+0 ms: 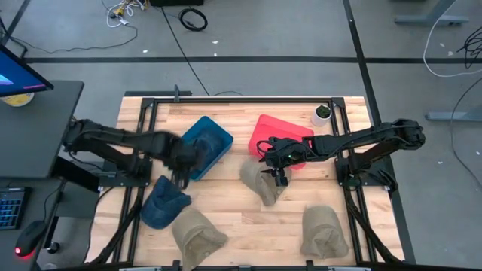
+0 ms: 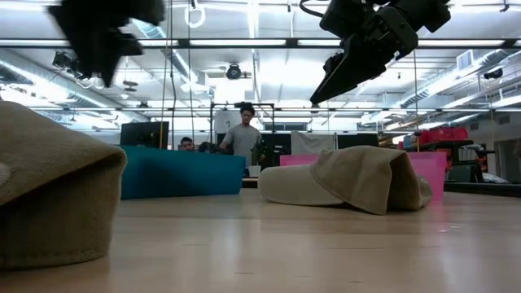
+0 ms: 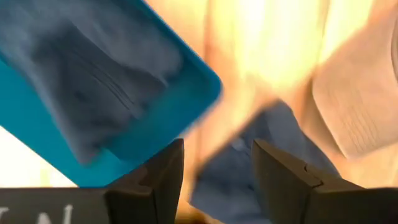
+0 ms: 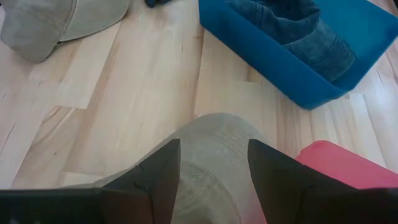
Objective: Pick & Place hat
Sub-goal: Put the blue cap into the blue bin
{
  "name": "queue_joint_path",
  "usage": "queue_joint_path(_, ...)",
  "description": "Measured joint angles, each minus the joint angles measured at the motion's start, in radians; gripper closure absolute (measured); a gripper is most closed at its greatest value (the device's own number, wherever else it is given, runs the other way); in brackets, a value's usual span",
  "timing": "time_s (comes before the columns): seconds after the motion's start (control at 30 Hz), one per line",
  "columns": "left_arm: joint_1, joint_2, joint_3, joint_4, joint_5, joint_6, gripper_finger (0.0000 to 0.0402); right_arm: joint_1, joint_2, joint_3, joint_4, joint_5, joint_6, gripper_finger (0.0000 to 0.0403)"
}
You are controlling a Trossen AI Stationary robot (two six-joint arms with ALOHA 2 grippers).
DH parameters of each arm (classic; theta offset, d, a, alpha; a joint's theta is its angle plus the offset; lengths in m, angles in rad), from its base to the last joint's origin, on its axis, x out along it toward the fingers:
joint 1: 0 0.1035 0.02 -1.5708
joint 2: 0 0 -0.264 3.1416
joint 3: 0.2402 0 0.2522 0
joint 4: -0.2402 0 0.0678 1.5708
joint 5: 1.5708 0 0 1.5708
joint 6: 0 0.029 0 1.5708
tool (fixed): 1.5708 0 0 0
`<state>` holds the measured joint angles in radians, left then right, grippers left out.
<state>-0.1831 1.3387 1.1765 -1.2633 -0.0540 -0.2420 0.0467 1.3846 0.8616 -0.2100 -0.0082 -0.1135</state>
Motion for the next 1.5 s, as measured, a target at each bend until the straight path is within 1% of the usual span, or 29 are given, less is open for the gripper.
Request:
queue_joint_path(0.17,-0.19,-0.02,-0.119,0.04,0.012,-0.267,0.0211,0.0,0.0,0.0,0.001,0.0,0.0,0.0211)
queue_joint_path(0.27,-0.3,-0.019,-0.184,0.127,0.038,-0.37,0.0211,0.0,0.0,0.0,0.003,0.0,0.0,0.0211)
queue_joint_path(0.37,-0.385,-0.019,-0.242,0.212,0.045,-0.457,0.0211,0.0,0.0,0.0,0.005,0.0,0.0,0.0211)
queue_joint_path(0.47,-0.437,-0.019,-0.292,0.254,0.042,-0.547,0.0211,0.0,0.0,0.0,0.006,-0.001,0.0,0.0211)
queue_joint_path(0.63,-0.484,-0.019,-0.387,0.335,0.041,-0.66,0.0211,0.0,0.0,0.0,0.009,-0.001,0.0,0.0211)
queue_joint_path(0.77,-0.509,-0.019,-0.447,0.435,0.038,-0.667,0.0213,0.0,0.0,0.0,0.009,-0.001,0.0,0.0211)
queue_joint_path(0.83,-0.515,-0.018,-0.457,0.444,0.022,-0.666,0.0223,0.0,0.0,0.0,0.009,-0.001,0.0,0.0211)
queue_joint_path(0.9,-0.518,-0.018,-0.458,0.443,0.012,-0.657,0.0252,0.0,0.0,0.0,0.009,-0.001,0.0,0.0211)
queue_joint_path(0.97,-0.518,-0.018,-0.457,0.444,0.01,-0.631,0.0297,0.0,0.0,0.0,0.009,-0.001,0.0,0.0211)
queue_joint_path(1.03,-0.518,-0.018,-0.454,0.443,0.009,-0.606,0.0354,0.0,0.0,0.0,0.009,-0.001,0.0,0.0211)
queue_joint_path(1.07,-0.517,-0.018,-0.45,0.44,0.01,-0.599,0.0376,0.0,0.0,0.0,0.009,-0.001,0.0,0.0211)
queue_joint_path(1.1,-0.516,-0.018,-0.444,0.435,0.01,-0.593,0.0386,0.0,0.0,0.0,0.01,-0.001,0.0,0.0211)
queue_joint_path(1.23,-0.515,-0.025,-0.379,0.407,0.009,-0.579,0.0391,0.0,0.0,0.0,0.01,-0.001,0.0,0.0211)
queue_joint_path(1.33,-0.515,-0.025,-0.295,0.281,-0.006,-0.573,0.0395,0.0,0.0,0.0,0.01,-0.001,0.0,0.0211)
queue_joint_path(1.43,-0.515,-0.025,-0.19,0.149,-0.069,-0.573,0.0395,0.0,0.0,0.0,0.015,-0.001,0.0,0.0211)
queue_joint_path(1.5,-0.515,-0.025,-0.117,0.049,-0.139,-0.56,0.0395,0.0,0.0,0.0,0.019,-0.001,0.0,0.0211)
